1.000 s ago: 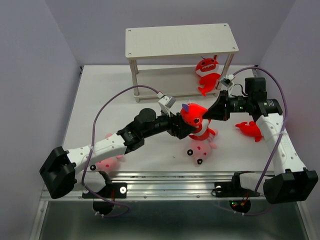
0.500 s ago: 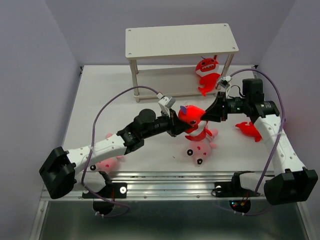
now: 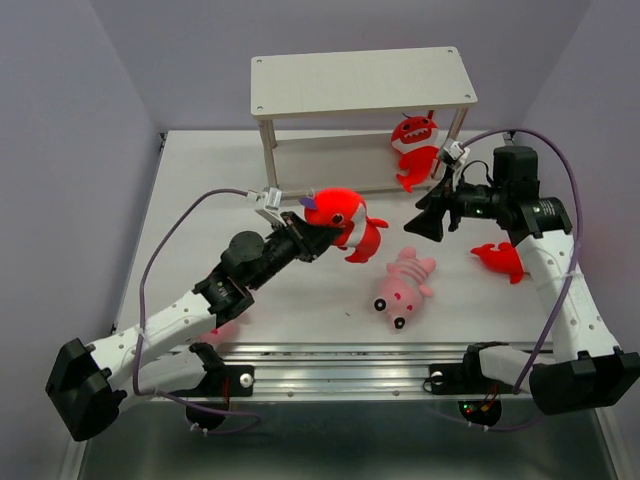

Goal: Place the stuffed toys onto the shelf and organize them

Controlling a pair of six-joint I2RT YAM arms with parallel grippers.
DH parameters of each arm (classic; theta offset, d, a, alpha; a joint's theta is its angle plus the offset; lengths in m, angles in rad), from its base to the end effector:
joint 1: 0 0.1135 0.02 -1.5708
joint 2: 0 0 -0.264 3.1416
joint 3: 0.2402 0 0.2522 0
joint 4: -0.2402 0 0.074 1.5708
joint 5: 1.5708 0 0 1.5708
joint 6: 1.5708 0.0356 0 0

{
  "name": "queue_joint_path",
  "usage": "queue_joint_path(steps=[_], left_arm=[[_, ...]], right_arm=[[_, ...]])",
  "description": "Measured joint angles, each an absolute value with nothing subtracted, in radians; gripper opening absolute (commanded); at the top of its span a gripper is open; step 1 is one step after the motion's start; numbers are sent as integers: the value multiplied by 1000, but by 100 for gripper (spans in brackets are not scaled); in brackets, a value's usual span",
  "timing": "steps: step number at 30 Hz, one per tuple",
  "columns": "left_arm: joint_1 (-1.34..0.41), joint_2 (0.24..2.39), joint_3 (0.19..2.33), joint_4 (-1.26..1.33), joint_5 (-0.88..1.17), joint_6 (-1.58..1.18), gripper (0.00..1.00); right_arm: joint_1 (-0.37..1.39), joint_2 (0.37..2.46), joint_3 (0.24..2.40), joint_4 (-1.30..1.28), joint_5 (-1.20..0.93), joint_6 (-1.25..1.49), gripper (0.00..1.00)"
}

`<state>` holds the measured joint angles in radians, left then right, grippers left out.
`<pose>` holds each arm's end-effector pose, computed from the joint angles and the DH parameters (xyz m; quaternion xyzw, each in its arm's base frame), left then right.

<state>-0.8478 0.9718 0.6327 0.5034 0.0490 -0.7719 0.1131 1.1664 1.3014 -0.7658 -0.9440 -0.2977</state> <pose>0.1510 -0.1738 0.3246 0.0432 0.6453 -0.5631 0.5144 0.2227 0.0543 0.3927 -0.3635 0.7354 0.3665 0.4390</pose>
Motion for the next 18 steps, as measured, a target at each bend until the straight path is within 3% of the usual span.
queue_joint_path(steps=[7,9,18], left_arm=[[-743,995,624,388,-17,-1011,0],[-731,1049,638,336,-15,-1077,0],[-731,1161,666,317,80,-1242,0]], right_arm=[[136,1153,1248,-838,-961,-494,89],[160,1147,1214,-832,-950,-516,96],[324,1164,1130,-728,-788,-512,96]])
